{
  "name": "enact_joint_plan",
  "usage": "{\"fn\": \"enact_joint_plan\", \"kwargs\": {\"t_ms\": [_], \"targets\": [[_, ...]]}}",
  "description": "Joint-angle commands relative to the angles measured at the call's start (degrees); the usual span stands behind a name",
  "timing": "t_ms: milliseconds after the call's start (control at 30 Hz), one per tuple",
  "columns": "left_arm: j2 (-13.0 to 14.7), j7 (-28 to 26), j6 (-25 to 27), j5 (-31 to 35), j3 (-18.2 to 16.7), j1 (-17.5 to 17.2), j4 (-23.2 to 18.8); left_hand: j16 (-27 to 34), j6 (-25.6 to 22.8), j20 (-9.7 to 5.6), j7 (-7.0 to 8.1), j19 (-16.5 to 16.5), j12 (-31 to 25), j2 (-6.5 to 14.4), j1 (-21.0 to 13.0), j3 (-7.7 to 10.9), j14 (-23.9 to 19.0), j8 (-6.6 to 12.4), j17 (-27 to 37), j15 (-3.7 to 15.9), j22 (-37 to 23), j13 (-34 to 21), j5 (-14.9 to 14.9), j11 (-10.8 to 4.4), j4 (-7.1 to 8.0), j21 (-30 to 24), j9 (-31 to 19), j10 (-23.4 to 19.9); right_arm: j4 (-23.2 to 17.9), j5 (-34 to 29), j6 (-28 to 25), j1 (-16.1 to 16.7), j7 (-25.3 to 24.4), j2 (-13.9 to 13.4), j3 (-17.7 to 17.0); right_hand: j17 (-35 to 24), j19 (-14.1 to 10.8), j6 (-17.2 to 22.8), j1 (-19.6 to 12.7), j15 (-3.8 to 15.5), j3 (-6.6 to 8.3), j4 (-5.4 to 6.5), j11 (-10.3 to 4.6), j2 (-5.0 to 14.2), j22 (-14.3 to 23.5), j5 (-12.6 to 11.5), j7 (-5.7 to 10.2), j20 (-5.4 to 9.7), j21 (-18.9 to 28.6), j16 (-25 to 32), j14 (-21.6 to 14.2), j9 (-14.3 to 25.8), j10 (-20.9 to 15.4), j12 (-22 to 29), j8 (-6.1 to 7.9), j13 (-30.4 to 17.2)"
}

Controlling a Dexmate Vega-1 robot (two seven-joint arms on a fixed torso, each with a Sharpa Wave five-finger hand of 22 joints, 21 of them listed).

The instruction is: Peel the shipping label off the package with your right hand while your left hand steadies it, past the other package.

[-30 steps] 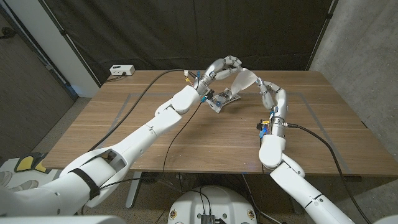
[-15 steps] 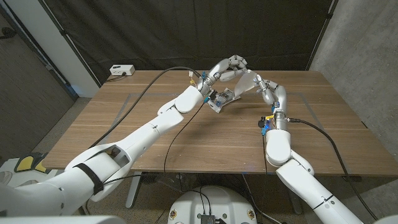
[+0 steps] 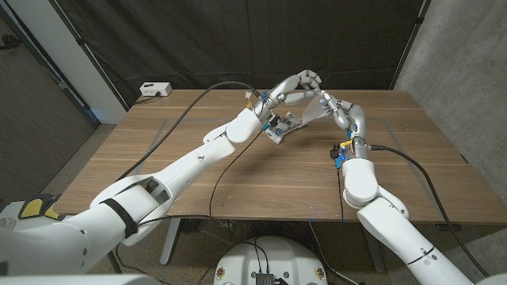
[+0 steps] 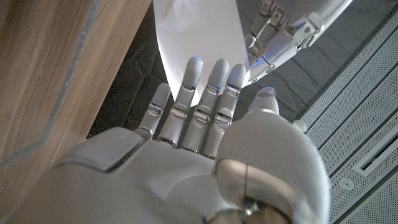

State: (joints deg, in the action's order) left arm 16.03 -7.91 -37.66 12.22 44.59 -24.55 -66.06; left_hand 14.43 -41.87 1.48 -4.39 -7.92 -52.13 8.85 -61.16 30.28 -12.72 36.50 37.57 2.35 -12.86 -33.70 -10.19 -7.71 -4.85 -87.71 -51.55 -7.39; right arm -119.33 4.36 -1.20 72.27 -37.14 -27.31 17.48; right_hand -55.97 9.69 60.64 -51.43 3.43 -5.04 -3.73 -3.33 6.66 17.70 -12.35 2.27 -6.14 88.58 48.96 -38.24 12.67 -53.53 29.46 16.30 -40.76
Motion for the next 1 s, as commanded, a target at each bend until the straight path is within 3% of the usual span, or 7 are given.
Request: {"fn": "enact_joint_plan", "kwargs": {"t_ms": [33,467,733,1000], "targets": [[-0.16,-4.40,-3.96,6.09,0.79,1.77,2.75,0.12,-1.91,-0.36,1.40,0.09,0.08,0.21,0.18,0.87,-0.61,5.00,0.26,3.69,0.14,0.06,-0.33,-2.09,-0.40,0.11,0.01,-2.12,-1.31,0.43,-2.62,-0.42,-1.26,0.37,-0.09,0.19,0.20,1.12,0.25,4.59,-0.05,-0.35,0.16,-0.27,0.59,0.39,-0.01,-0.54,0.64,0.63,-1.00,0.31,-1.26,0.82,0.49,-0.54],[0.12,-5.07,-6.27,7.44,1.43,2.97,4.30,-0.03,-2.36,-0.89,1.61,0.52,0.17,0.04,0.31,1.01,-0.94,5.07,0.14,4.09,1.04,0.26,-0.42,-2.34,-0.68,0.20,0.83,-2.54,-0.31,-0.53,-3.34,-1.77,-2.74,1.01,0.59,0.75,-0.95,4.00,-3.62,5.29,1.93,-3.26,-0.39,-0.64,2.52,0.34,-0.30,-0.57,1.58,2.73,-3.03,0.73,-3.91,2.24,1.32,-0.21],[-0.25,-5.53,-7.30,7.94,1.67,3.57,5.73,-0.09,-2.60,-1.18,1.71,0.60,0.11,0.04,0.37,1.09,-1.15,5.05,0.07,4.25,1.37,0.19,-0.45,-2.48,-0.81,0.23,1.36,-2.78,0.05,-0.29,-3.39,-2.41,-2.28,0.79,0.81,0.89,-1.30,5.53,-4.35,5.58,2.67,-3.81,-0.53,-0.59,3.60,0.46,-0.27,-0.70,1.64,3.85,-3.58,0.86,-5.38,2.98,1.65,0.02],[-1.61,-9.70,-8.30,10.45,1.93,4.36,8.39,-0.18,-2.63,-1.30,1.76,0.80,0.15,-0.03,0.47,1.11,-1.26,5.11,0.01,4.30,1.59,0.21,-0.47,-2.37,-0.92,0.22,1.60,-2.87,0.65,2.03,-0.86,-2.79,0.50,-0.14,0.42,1.33,-2.29,7.42,-9.84,6.54,5.60,-6.21,-1.26,-0.18,5.84,0.64,-0.11,-0.64,1.97,5.36,-4.18,0.47,-7.28,3.89,1.63,0.50]]}}
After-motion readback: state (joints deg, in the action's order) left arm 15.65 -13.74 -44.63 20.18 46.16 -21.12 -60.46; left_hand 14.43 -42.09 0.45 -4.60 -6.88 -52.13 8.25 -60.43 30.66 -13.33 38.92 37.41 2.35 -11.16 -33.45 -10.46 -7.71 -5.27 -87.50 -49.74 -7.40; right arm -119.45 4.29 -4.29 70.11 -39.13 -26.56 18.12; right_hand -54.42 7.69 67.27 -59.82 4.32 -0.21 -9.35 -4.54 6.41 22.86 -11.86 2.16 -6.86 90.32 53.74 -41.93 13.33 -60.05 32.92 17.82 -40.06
